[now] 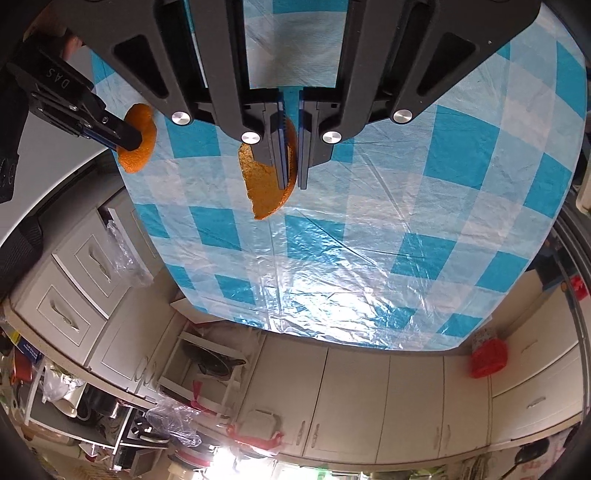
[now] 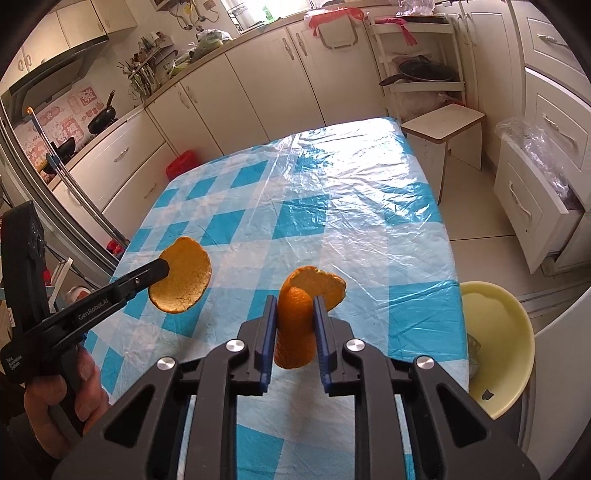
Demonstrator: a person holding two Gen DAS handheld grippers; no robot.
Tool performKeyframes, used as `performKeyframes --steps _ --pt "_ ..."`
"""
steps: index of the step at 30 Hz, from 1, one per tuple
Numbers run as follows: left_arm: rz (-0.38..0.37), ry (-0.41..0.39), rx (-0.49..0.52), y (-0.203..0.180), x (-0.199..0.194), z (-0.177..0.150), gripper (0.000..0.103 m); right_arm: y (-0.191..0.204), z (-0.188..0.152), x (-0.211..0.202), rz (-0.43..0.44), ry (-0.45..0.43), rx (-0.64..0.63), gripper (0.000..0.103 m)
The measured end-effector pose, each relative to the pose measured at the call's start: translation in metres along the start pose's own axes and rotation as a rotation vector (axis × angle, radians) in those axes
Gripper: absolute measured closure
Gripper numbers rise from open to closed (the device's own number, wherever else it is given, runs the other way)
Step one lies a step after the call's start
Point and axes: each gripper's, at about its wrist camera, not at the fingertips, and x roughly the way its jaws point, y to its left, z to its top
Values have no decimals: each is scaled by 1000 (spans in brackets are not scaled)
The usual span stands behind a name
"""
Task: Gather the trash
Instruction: 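Carry both orange peels in the grippers over the yellow bin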
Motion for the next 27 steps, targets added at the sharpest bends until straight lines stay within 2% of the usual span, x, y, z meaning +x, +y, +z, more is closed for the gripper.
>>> performKeyframes --steps 14,27 --pt "-37 -27 96 -54 -22 -7 98 -23 2 -27 -13 -100 59 83" --pt "-117 -12 154 -113 -18 -8 98 -78 5 -63 -139 -217 178 83"
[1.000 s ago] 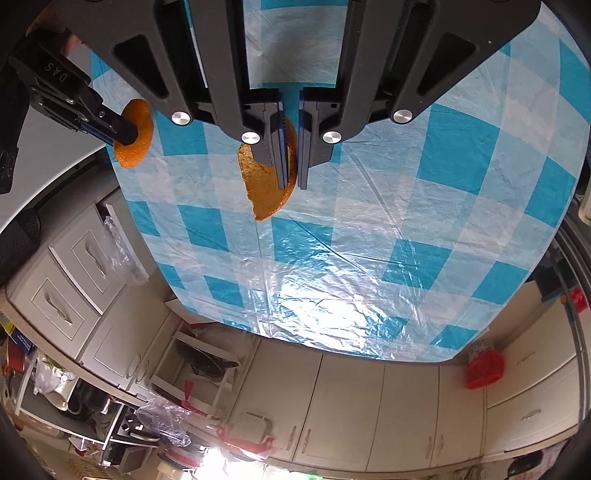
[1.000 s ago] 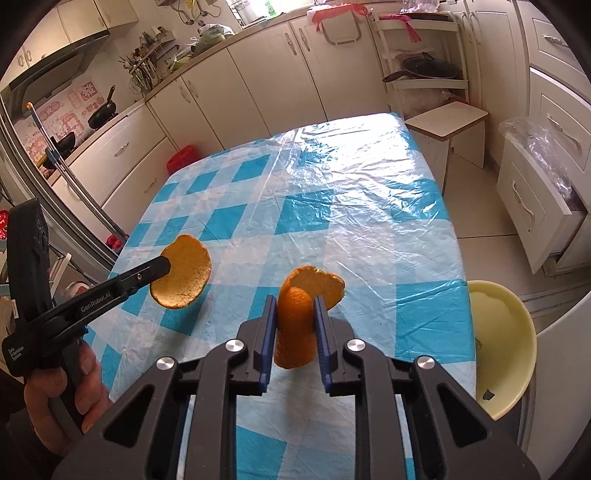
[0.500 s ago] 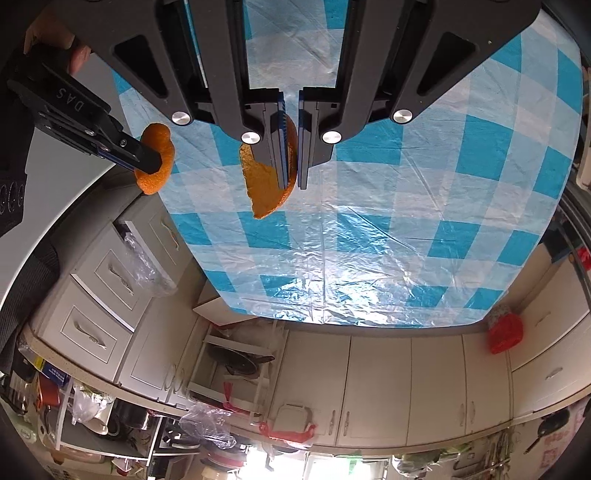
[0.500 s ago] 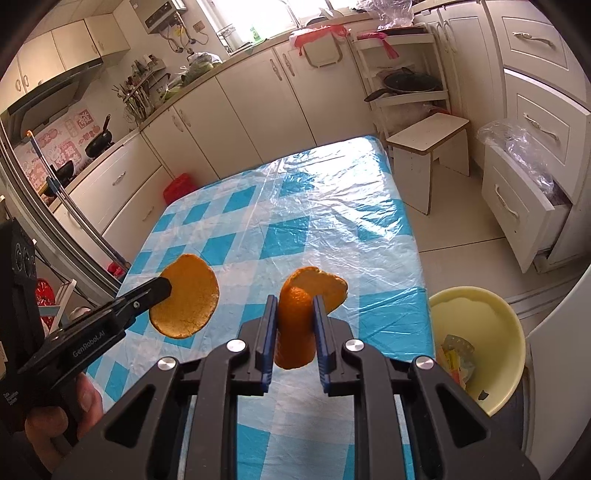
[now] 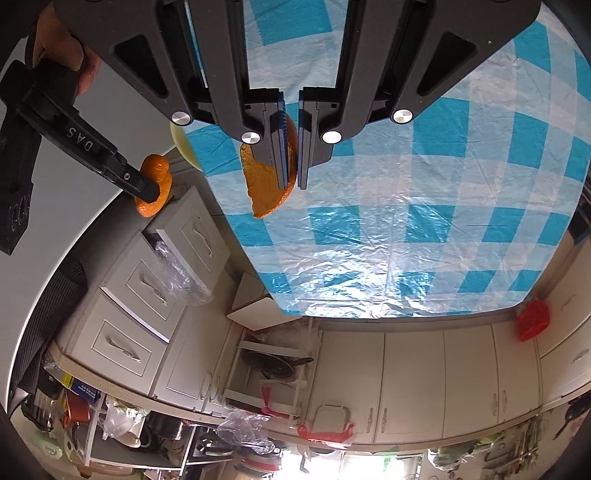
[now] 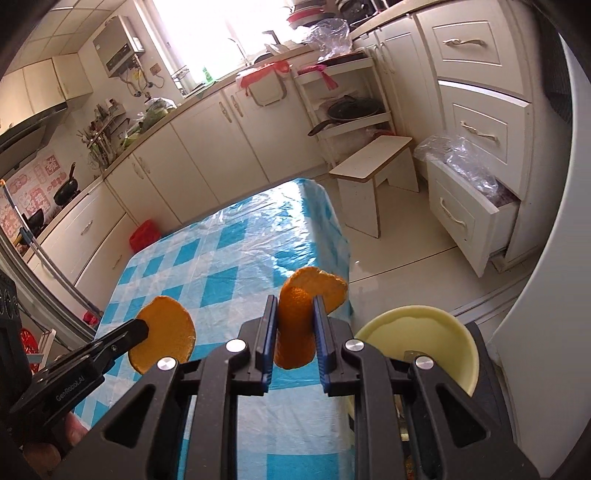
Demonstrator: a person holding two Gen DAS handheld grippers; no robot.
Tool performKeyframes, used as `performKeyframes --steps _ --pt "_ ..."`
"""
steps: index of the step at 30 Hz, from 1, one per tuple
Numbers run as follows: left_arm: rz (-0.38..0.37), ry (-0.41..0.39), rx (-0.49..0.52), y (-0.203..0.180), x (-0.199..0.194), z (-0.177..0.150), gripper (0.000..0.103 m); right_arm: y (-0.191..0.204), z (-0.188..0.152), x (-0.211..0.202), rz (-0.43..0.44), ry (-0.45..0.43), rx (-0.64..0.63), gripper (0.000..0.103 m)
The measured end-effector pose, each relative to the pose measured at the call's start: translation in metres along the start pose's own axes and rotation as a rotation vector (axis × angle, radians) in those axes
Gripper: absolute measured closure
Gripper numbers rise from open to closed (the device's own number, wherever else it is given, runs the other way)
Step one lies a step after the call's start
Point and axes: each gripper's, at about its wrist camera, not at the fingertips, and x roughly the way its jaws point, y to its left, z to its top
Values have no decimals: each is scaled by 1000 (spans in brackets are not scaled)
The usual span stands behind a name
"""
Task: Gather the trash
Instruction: 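Carry both orange peels in the grippers over the yellow bin, then open both grippers to drop the orange peels into the yellow bin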
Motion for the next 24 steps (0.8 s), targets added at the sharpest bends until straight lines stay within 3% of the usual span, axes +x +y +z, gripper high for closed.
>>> performKeyframes --steps 10,24 --pt "-90 37 71 -68 30 4 98 -66 -1 -8 -61 29 193 83" --pt "-126 135 140 -125 88 -12 98 -105 -12 4 -90 115 333 81"
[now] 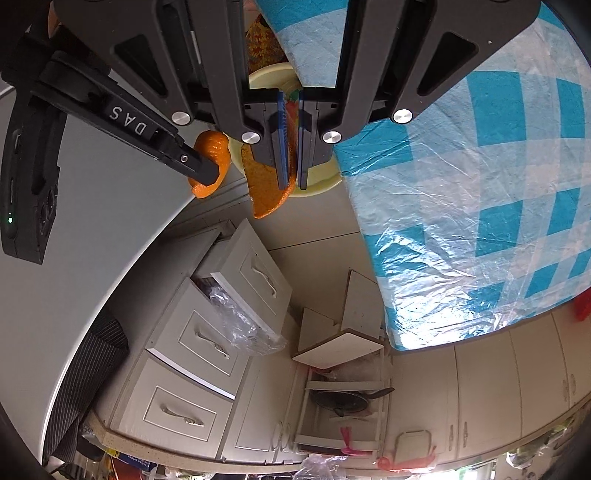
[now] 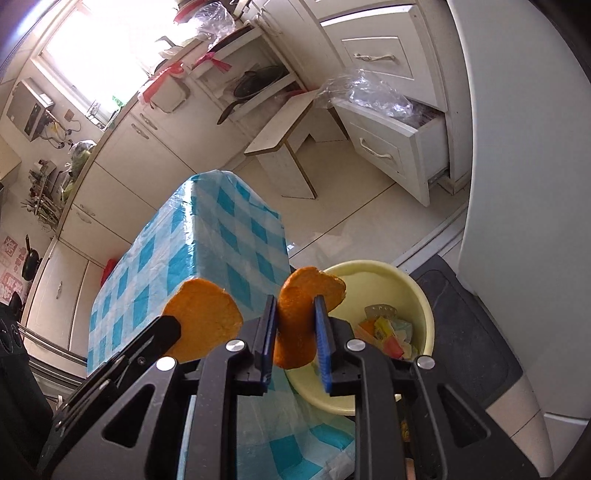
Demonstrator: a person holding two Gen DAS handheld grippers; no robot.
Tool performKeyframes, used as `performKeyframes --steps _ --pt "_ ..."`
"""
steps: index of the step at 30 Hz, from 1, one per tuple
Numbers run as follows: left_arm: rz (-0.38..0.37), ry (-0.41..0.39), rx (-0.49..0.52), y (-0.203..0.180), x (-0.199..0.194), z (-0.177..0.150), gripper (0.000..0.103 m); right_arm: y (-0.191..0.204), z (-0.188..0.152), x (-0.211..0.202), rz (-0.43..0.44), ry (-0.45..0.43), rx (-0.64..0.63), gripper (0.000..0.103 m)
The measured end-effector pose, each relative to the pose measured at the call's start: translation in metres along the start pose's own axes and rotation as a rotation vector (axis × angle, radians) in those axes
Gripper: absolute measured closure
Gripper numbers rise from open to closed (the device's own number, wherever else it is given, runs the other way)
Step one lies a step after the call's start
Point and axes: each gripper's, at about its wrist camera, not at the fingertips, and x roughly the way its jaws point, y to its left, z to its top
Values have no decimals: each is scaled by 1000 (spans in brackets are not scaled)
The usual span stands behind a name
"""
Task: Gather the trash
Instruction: 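Open both grippers to drop the orange peels into the yellow bin, then withdraw both open grippers from the bin back toward the cleared table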
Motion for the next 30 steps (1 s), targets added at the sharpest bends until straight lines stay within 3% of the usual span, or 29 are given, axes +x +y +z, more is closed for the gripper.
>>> performKeyframes --steps 5,9,13,18,22,30 --pt "1 22 4 -5 17 1 98 -8 2 2 7 10 34 80" --pt "-6 44 2 -6 26 1 98 -9 2 3 -12 12 45 63" --pt "-1 59 0 -6 30 -1 94 -10 3 1 -21 1 51 63" --pt "12 53 -10 -3 26 -3 77 -11 5 -1 -35 -12 50 62" --pt "37 25 -13 1 15 -5 59 -6 7 -6 -56 -37 36 54" --pt "104 -37 -17 14 -26 -11 37 17 7 -28 -113 -119 -54 39"
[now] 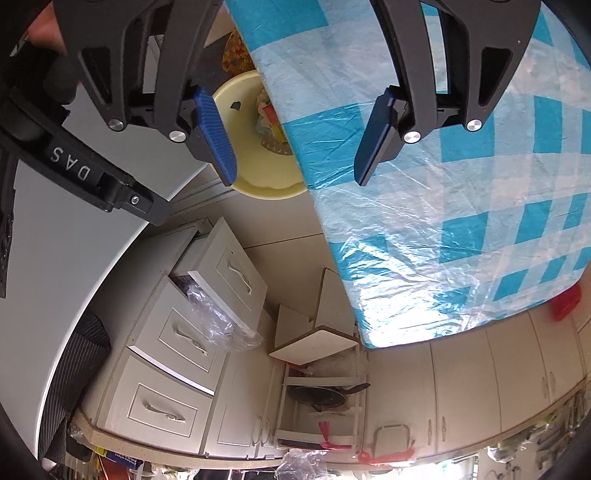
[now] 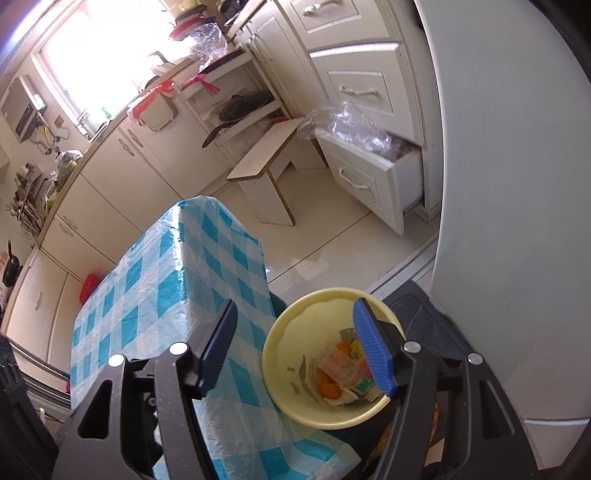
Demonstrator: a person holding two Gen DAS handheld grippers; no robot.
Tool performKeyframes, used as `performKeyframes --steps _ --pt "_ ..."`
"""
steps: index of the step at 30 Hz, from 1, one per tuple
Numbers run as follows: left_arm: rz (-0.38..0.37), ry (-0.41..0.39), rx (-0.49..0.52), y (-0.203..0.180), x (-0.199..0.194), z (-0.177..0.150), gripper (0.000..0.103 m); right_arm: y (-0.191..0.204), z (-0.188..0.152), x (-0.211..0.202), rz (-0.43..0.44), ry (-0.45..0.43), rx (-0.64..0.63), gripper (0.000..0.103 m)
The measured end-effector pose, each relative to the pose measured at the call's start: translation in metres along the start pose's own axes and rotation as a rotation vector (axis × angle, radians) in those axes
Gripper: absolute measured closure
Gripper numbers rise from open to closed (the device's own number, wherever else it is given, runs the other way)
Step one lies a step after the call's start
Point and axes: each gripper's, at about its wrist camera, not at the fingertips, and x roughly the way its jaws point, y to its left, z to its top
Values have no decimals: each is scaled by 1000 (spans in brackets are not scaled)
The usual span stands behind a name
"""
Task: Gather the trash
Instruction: 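Withdraw both open grippers from the bin back toward the cleared table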
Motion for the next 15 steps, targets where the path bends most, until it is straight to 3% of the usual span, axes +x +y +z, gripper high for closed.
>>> performKeyframes --steps 5,15 --pt "42 -45 -4 11 -30 -1 20 22 -2 -19 -30 -49 -88 27" --pt "105 -110 21 28 -95 -12 8 45 -16 -61 -65 -136 -167 11"
